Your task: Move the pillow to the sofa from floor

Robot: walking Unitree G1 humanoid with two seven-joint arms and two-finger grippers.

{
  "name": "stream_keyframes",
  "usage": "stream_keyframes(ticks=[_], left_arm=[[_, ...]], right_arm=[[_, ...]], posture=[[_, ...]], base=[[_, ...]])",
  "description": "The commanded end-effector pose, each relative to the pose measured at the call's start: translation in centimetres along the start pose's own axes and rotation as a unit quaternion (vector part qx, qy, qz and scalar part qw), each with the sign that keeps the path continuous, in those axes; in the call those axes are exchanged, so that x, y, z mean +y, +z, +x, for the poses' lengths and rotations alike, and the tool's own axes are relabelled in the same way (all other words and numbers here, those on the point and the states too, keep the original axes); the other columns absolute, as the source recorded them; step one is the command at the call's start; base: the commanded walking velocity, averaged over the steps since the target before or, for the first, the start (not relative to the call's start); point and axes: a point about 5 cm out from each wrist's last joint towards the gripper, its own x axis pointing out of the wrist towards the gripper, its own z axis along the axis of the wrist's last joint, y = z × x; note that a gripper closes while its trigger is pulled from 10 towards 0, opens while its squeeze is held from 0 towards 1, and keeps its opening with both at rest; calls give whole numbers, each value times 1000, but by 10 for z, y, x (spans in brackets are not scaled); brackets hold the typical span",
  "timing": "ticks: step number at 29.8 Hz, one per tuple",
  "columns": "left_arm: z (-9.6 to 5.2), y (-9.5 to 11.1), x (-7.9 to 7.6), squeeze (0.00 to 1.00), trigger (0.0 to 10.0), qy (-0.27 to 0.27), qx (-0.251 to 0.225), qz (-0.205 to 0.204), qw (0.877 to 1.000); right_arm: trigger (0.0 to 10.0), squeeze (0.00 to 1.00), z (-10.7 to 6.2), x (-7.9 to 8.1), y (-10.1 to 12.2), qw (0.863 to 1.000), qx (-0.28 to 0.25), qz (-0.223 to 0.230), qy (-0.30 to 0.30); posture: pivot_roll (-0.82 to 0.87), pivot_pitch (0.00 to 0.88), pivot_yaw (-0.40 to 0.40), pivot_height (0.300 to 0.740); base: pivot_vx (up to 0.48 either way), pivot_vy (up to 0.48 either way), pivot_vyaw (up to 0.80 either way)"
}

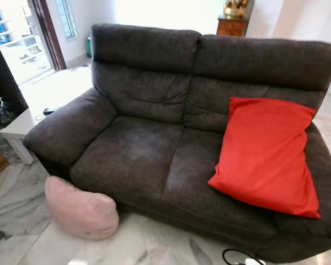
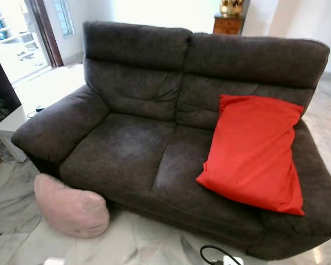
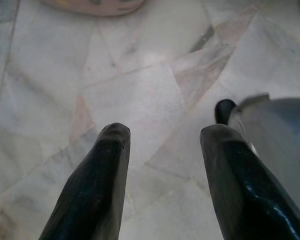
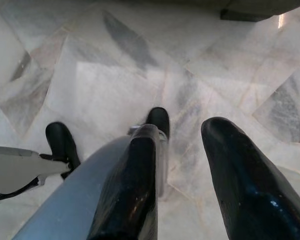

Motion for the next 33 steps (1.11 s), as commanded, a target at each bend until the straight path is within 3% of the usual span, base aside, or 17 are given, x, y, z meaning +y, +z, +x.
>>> stream_keyframes(ticks=[1,16,19,29,33], left_arm=[[-1,1,12,0,10000,17,5,16,1000],[2,9,9,0,10000,21,3,7,1000],[2,6,5,0,10000,20,5,3,1000],[3,4,-9,0,10000,14,4,0,1000],[2,3,-2,0,10000,17,5,-1,1000]], right_arm=[[10000,0,0,9,5,1000,-6,3,13],[10000,0,1,8,8,1000,-11,7,19],[10000,0,1,8,9,1000,-11,0,21],[10000,0,1,8,11,1000,-17,-1,26],[10000,0,1,8,12,999,-21,-2,29]], posture=[[47,0,42,740],[63,0,31,740],[68,0,28,740],[66,0,28,740],[67,0,28,740]], base=[[0,405,0],[0,401,-53],[0,402,-725],[0,402,0],[0,401,0]])
